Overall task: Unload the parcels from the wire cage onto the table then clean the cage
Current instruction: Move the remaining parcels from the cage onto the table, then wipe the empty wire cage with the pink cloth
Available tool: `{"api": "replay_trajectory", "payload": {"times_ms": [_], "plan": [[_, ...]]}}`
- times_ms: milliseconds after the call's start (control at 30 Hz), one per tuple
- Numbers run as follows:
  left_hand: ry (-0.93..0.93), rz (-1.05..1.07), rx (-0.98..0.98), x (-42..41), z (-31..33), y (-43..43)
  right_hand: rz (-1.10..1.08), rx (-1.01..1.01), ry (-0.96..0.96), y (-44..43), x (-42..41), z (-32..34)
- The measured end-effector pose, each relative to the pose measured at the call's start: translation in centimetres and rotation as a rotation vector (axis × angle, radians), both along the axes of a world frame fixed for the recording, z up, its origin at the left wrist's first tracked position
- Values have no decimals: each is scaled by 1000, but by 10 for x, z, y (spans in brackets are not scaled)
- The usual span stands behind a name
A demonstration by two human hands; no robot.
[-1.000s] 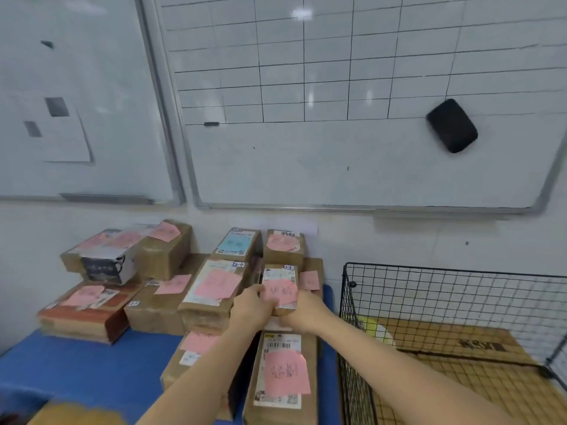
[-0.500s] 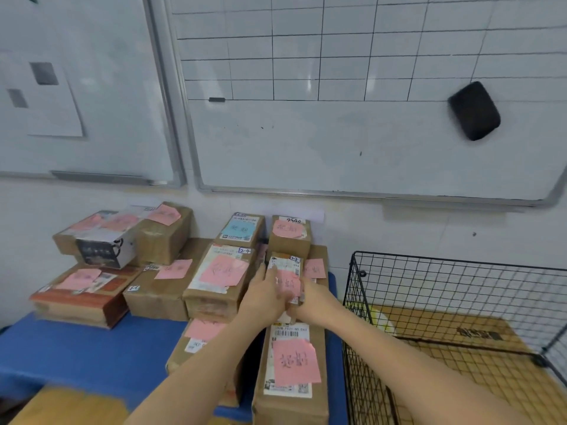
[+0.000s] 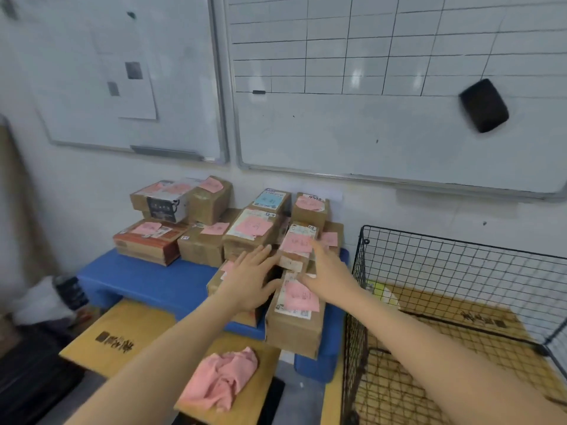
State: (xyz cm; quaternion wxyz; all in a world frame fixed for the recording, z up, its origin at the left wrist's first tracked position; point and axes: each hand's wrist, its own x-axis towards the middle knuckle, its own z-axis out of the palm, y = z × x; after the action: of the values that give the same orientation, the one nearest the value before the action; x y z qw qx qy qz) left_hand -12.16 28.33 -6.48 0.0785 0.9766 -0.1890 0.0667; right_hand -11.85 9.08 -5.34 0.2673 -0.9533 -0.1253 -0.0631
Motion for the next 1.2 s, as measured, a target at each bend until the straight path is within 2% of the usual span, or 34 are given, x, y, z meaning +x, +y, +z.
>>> {"api": "replay_trajectory", "payload": {"times_ms": [233, 400, 667, 867, 967, 1033, 1100, 1200], "plan": [[101, 253, 2, -94, -20, 61, 222, -40, 104, 52, -70, -15], [137, 362, 20, -121, -37, 97, 329, -104, 198, 97, -91, -49], [144, 409, 1, -106, -43, 151, 286, -164, 312, 154, -66, -120], [141, 363, -25, -84, -53, 184, 127, -246, 470, 188, -38, -181], [148, 350, -52, -73, -58, 196, 162, -356, 536, 207, -31, -210], [149, 331, -30, -64, -57, 204, 174, -316, 590, 215, -34, -230], [143, 313, -9, -57, -53, 211, 107, -297, 570, 217, -37, -246], [128, 263, -11, -47, -48, 217, 64, -362, 393, 215, -36, -255]]}}
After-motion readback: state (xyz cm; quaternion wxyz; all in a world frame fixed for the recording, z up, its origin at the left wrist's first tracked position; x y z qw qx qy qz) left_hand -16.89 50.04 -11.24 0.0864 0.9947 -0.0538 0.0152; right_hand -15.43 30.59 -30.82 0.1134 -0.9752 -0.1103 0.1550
